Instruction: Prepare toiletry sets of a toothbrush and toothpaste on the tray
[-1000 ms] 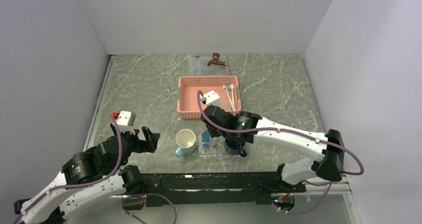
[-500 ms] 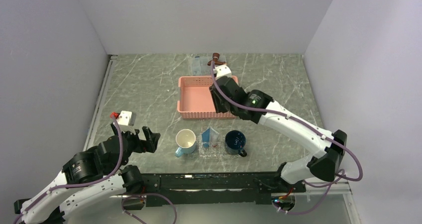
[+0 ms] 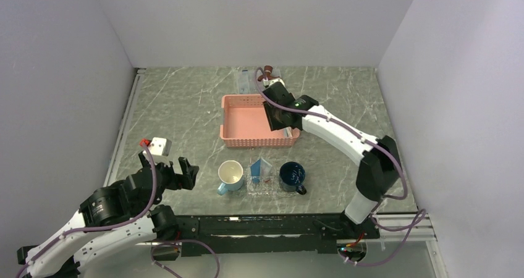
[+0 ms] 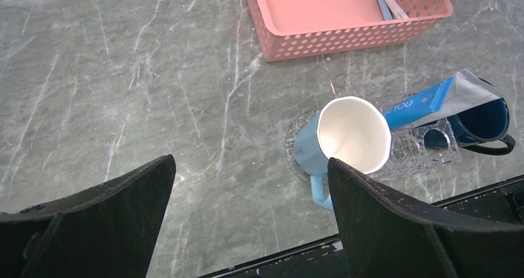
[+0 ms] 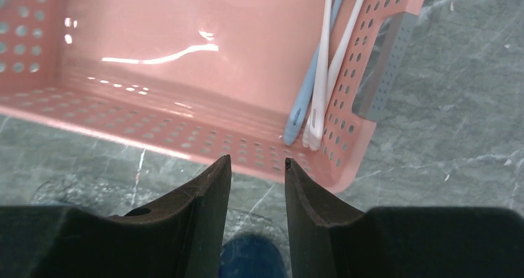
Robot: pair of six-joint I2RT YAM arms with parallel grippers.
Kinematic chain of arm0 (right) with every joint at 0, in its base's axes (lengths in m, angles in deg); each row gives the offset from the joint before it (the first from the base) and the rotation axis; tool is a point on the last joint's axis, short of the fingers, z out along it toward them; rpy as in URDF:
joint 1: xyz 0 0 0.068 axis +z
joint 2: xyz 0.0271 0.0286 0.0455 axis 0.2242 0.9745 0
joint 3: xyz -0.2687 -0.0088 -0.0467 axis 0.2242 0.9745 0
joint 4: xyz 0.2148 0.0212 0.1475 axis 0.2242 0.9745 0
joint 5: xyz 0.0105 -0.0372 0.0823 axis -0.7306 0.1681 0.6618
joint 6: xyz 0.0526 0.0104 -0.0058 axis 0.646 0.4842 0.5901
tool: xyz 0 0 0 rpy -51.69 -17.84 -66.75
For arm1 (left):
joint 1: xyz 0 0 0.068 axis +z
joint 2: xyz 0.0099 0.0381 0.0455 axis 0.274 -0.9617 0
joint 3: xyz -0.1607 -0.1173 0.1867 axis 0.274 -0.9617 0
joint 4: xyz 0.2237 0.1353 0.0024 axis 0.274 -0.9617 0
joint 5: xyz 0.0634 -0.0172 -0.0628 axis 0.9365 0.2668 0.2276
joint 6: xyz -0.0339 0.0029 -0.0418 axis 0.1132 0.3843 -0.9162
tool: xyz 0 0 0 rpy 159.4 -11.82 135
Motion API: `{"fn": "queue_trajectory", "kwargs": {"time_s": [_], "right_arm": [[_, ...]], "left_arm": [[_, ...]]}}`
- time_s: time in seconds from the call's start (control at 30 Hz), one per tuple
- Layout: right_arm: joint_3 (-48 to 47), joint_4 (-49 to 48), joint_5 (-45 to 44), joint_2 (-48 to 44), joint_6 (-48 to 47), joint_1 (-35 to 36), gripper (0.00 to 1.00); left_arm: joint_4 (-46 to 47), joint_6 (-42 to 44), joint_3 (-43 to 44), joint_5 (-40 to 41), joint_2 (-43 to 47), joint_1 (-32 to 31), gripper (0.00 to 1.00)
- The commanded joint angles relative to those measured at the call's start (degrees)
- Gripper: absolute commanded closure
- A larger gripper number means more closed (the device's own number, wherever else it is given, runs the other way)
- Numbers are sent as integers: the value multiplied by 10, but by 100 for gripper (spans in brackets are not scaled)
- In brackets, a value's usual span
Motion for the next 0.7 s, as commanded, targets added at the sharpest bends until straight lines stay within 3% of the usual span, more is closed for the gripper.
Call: {"fn": "queue_trajectory", "kwargs": {"time_s": [0.0, 0.67], "right_arm": [[-35, -33, 11, 42, -18, -19, 61], [-107, -44, -1, 208, -55, -89, 58]], "left_arm": [[-4, -1, 8, 17, -11, -3, 1], [-10, -5, 8, 28, -8, -3, 1]]}}
